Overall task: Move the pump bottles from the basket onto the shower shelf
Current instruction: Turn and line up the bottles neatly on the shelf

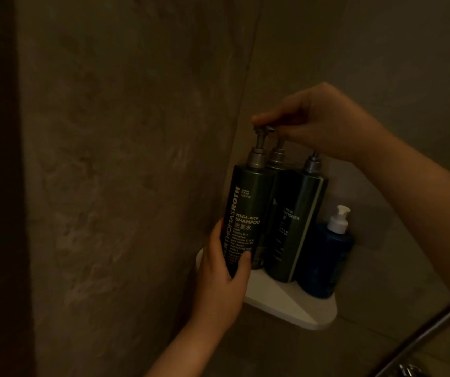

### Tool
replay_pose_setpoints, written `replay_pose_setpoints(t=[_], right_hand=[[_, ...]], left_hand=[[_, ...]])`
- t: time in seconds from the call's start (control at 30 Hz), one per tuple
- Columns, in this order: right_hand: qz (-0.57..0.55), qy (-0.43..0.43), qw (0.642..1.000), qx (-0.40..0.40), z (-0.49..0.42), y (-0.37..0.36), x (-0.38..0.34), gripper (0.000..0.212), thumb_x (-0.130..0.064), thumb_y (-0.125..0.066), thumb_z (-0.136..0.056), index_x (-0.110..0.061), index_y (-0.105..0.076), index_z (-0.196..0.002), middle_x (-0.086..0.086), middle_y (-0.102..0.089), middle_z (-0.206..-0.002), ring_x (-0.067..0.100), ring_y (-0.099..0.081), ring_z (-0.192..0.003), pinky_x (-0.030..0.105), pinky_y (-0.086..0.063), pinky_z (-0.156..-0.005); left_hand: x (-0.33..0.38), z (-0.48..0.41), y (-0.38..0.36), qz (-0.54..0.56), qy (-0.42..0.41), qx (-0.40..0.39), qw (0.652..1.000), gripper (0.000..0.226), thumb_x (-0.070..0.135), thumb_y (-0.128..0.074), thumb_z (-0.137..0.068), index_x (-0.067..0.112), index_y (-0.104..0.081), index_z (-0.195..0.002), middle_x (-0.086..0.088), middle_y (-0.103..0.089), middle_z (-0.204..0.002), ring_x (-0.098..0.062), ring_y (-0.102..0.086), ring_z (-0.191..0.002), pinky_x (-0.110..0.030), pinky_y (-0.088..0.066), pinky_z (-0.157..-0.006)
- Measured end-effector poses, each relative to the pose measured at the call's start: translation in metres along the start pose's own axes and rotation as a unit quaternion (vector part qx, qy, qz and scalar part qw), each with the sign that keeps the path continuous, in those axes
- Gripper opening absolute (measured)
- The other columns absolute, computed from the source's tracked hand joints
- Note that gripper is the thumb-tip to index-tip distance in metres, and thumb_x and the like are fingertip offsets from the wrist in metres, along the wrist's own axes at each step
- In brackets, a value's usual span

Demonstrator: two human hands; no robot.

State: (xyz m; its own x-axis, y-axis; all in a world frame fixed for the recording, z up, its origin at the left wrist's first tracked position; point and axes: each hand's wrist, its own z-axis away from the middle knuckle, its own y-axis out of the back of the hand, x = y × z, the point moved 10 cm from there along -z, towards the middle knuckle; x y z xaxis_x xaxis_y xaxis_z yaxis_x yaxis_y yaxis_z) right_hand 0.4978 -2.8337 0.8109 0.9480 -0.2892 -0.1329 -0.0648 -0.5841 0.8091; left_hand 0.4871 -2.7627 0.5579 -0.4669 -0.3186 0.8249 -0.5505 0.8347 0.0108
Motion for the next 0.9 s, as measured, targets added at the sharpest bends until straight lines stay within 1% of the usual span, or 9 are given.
replay_pose_setpoints(t=[0.07,0.17,0.27,0.33,0.4,0.53,0.63,0.7,0.9], right_hand=[[0.009,-0.001,1.000,-0.011,0.000,0.000,-0.001,0.030,-0.007,-0.068,-0.082,-0.024,-0.067,-0.107,-0.013,-0.068,-0.098,-0.009,-0.061,-0.095,0.000,-0.041,-0.081],[0.012,0.002,1.000,-0.015,0.001,0.000,-0.004,0.032,-0.005,-0.067,-0.082,-0.024,-0.066,-0.108,-0.011,-0.068,-0.098,-0.006,-0.061,-0.096,0.002,-0.042,-0.083],[0.010,0.004,1.000,-0.009,0.002,-0.001,-0.006,0.034,-0.003,-0.066,-0.083,-0.024,-0.065,-0.109,-0.010,-0.068,-0.098,-0.004,-0.062,-0.096,0.005,-0.044,-0.087],[0.001,0.004,1.000,-0.001,0.003,-0.001,-0.006,0.034,-0.002,-0.066,-0.083,-0.023,-0.065,-0.109,-0.009,-0.068,-0.097,-0.003,-0.062,-0.094,0.006,-0.045,-0.086],[0.001,0.007,1.000,0.008,0.003,-0.001,-0.006,0.034,-0.001,-0.066,-0.082,-0.024,-0.065,-0.108,-0.010,-0.069,-0.096,-0.003,-0.063,-0.093,0.007,-0.045,-0.086],[0.006,0.000,1.000,0.027,0.004,-0.003,-0.004,0.037,0.003,-0.063,-0.082,-0.019,-0.067,-0.111,-0.009,-0.069,-0.099,-0.003,-0.064,-0.093,0.009,-0.047,-0.087],[-0.016,-0.005,0.999,0.049,0.009,-0.005,0.000,0.043,0.005,-0.060,-0.082,-0.019,-0.063,-0.118,-0.006,-0.068,-0.107,0.000,-0.064,-0.099,0.019,-0.048,-0.093],[-0.011,-0.002,0.998,0.057,0.012,-0.006,0.003,0.044,0.004,-0.059,-0.083,-0.019,-0.061,-0.120,-0.004,-0.067,-0.111,0.000,-0.062,-0.102,0.019,-0.048,-0.094],[0.042,0.021,0.993,0.104,0.015,0.001,0.002,0.032,-0.002,-0.060,-0.083,-0.017,-0.068,-0.110,0.001,-0.066,-0.104,0.008,-0.063,-0.097,0.028,-0.051,-0.091]], left_hand=[[-0.001,0.001,0.001,-0.016,-0.005,-0.002,1.000,0.062,0.060,-0.047,-0.077,0.068,-0.008,-0.124,0.040,-0.028,-0.128,0.016,-0.032,-0.119,-0.008,-0.031,-0.092],[-0.002,0.002,0.006,-0.003,-0.005,0.019,1.000,0.077,0.045,-0.061,-0.080,0.073,-0.003,-0.122,0.020,-0.033,-0.137,0.003,-0.036,-0.123,-0.024,-0.034,-0.099],[0.002,0.004,0.010,-0.026,-0.021,0.044,0.998,0.083,0.037,-0.066,-0.079,0.072,-0.003,-0.121,0.014,-0.035,-0.139,0.002,-0.037,-0.122,-0.021,-0.034,-0.096],[0.006,0.005,0.010,-0.045,-0.028,0.056,0.997,0.082,0.037,-0.067,-0.079,0.068,-0.006,-0.124,0.011,-0.034,-0.140,-0.002,-0.036,-0.124,-0.027,-0.036,-0.100],[0.008,0.006,0.011,-0.078,-0.037,0.079,0.993,0.079,0.039,-0.067,-0.078,0.055,-0.013,-0.133,0.009,-0.031,-0.140,-0.005,-0.034,-0.125,-0.031,-0.035,-0.102],[0.013,0.009,0.012,-0.135,-0.059,0.124,0.981,0.082,0.038,-0.070,-0.076,0.035,-0.020,-0.141,0.007,-0.030,-0.135,-0.001,-0.029,-0.118,-0.025,-0.032,-0.095],[0.013,0.008,0.011,-0.141,-0.059,0.128,0.980,0.082,0.037,-0.070,-0.075,0.031,-0.022,-0.141,0.005,-0.030,-0.134,0.000,-0.028,-0.117,-0.024,-0.030,-0.095],[0.013,0.007,0.010,-0.142,-0.062,0.125,0.980,0.082,0.039,-0.069,-0.075,0.033,-0.021,-0.141,0.006,-0.029,-0.134,0.001,-0.028,-0.117,-0.024,-0.030,-0.095],[0.014,0.006,0.011,-0.148,-0.071,0.126,0.978,0.081,0.038,-0.069,-0.076,0.031,-0.022,-0.141,0.005,-0.030,-0.133,0.001,-0.028,-0.114,-0.025,-0.030,-0.093]])
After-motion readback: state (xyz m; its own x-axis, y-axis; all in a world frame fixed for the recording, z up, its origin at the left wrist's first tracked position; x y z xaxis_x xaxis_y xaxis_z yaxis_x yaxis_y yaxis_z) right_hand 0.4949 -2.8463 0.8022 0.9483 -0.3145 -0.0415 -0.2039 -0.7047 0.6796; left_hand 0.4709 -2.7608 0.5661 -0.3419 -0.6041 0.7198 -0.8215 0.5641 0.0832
